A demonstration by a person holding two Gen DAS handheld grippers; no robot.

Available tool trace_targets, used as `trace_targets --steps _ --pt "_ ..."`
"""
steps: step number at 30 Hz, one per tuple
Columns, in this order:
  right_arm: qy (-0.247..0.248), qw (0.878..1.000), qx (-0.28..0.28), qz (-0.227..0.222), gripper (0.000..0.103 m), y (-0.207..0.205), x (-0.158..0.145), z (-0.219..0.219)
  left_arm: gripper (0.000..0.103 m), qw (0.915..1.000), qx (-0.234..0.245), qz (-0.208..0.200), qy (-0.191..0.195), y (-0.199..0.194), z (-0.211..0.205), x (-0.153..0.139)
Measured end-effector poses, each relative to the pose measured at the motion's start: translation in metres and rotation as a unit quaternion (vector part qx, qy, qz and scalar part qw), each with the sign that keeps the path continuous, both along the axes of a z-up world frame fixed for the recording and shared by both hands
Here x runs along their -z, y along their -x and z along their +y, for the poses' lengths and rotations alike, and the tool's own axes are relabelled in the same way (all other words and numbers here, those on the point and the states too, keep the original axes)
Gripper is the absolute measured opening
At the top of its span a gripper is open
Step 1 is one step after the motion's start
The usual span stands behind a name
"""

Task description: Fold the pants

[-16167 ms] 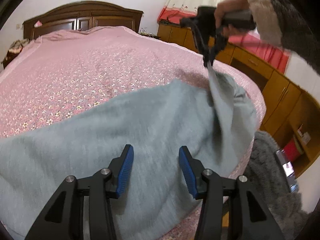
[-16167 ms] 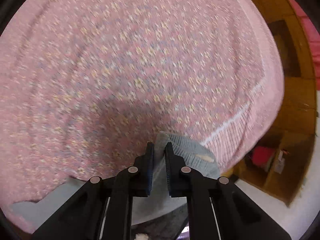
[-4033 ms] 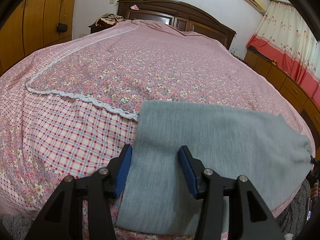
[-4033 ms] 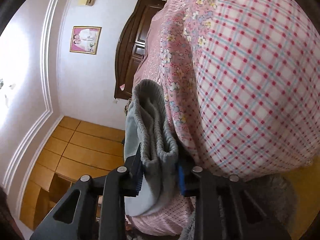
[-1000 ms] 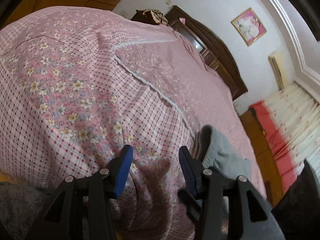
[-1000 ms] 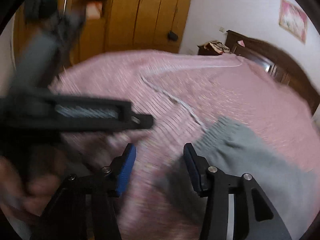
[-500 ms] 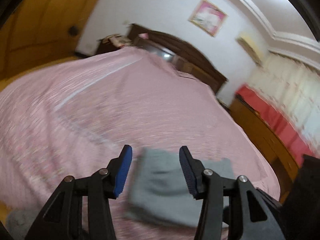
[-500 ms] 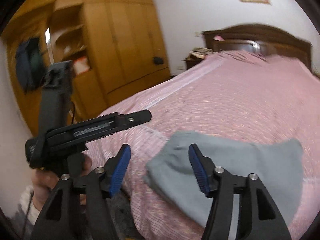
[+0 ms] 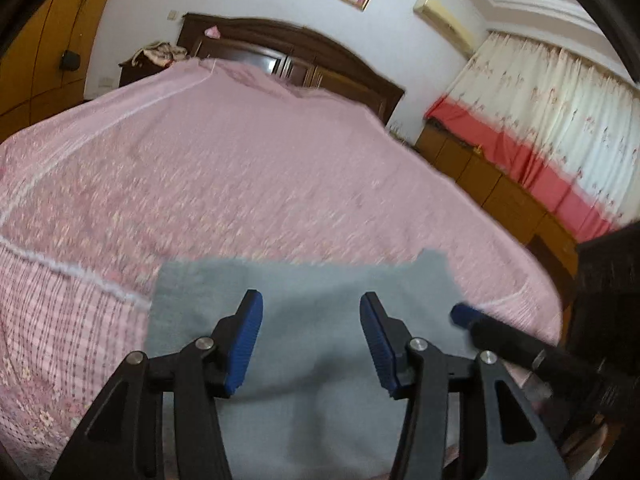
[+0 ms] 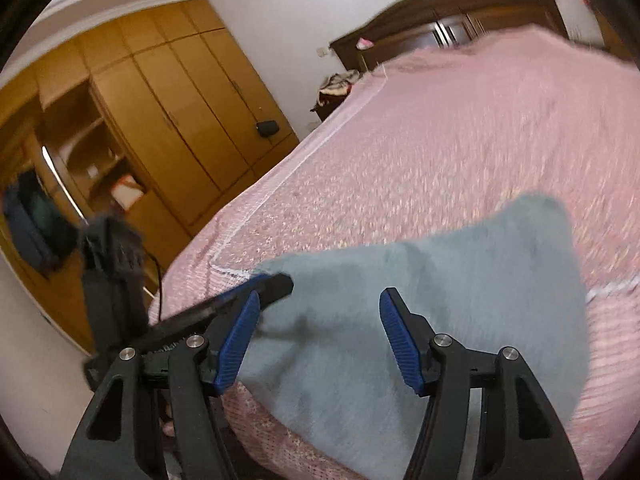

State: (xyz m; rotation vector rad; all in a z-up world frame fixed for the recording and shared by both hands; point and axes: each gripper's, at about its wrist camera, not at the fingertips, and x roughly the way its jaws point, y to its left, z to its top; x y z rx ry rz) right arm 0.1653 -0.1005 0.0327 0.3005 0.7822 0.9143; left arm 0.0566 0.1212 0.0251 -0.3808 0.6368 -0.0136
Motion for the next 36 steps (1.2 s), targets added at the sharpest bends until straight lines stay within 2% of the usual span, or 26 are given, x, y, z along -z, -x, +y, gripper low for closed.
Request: trace_targets --steps 2,3,5,8,11,15,17,19,21,24,25,26,28,34,36 --pt "-0.001 0.999 -0.002 0.036 0.064 -0.007 0.025 -0.001 0.051 0.9985 -0.021 0.039 -0.032 -0.003 0.005 0.024" --pt "0.005 0.999 -0.005 0.050 0.064 -0.010 0.038 0.001 0.042 0.9977 -0.023 0.048 -0.041 -0.004 0.006 0.033" --pt "0.005 0.999 -0.007 0.040 0.063 -0.009 0.045 -0.001 0.040 0.9975 -0.023 0.040 -0.053 0.000 0.006 0.042" --pt "0.021 0.999 -0.012 0.029 0.063 -0.009 0.036 0.002 0.040 0.9963 -0.024 0.040 -0.072 -0.001 0.002 0.043" --pt "0.002 0.998 -0.031 0.050 0.063 -0.011 0.023 -0.010 0.040 0.9966 -0.025 0.035 -0.070 -0.002 0.005 0.045" --pt "-0.067 0.995 -0.020 0.069 0.065 -0.033 0.001 -0.076 0.041 0.9977 -0.022 0.028 -0.058 0.005 0.010 0.049" --pt "-0.096 0.991 -0.013 0.090 0.074 -0.050 0.001 -0.110 0.041 0.9979 -0.018 0.024 -0.057 0.016 0.009 0.050" --pt "-0.113 0.985 -0.004 0.132 0.074 -0.070 0.010 -0.137 0.041 0.9982 -0.016 0.022 -0.054 0.019 0.012 0.051" --pt "-0.114 0.978 -0.007 0.172 0.074 -0.084 0.024 -0.147 0.041 0.9984 -0.016 0.022 -0.049 0.023 0.012 0.048" --pt "-0.075 0.977 -0.024 0.198 0.074 -0.092 0.046 -0.141 0.043 0.9984 -0.017 0.023 -0.049 0.025 0.012 0.043" --pt "-0.051 0.976 -0.032 0.207 0.073 -0.094 0.057 -0.136 0.044 0.9983 -0.017 0.023 -0.051 0.026 0.012 0.042" --pt "-0.041 0.978 -0.034 0.204 0.067 -0.093 0.061 -0.134 0.044 0.9981 -0.017 0.024 -0.055 0.027 0.012 0.042" --pt "-0.049 0.980 -0.043 0.188 0.066 -0.091 0.064 -0.130 0.044 0.9979 -0.015 0.024 -0.058 0.028 0.011 0.041" --pt "-0.061 0.970 -0.125 0.199 0.065 -0.101 0.066 -0.099 0.047 0.9982 -0.017 0.021 -0.054 0.029 0.011 0.040" --pt "-0.061 0.962 -0.138 0.230 0.044 -0.115 0.077 -0.093 0.049 0.9984 -0.016 0.020 -0.050 0.029 0.012 0.040"
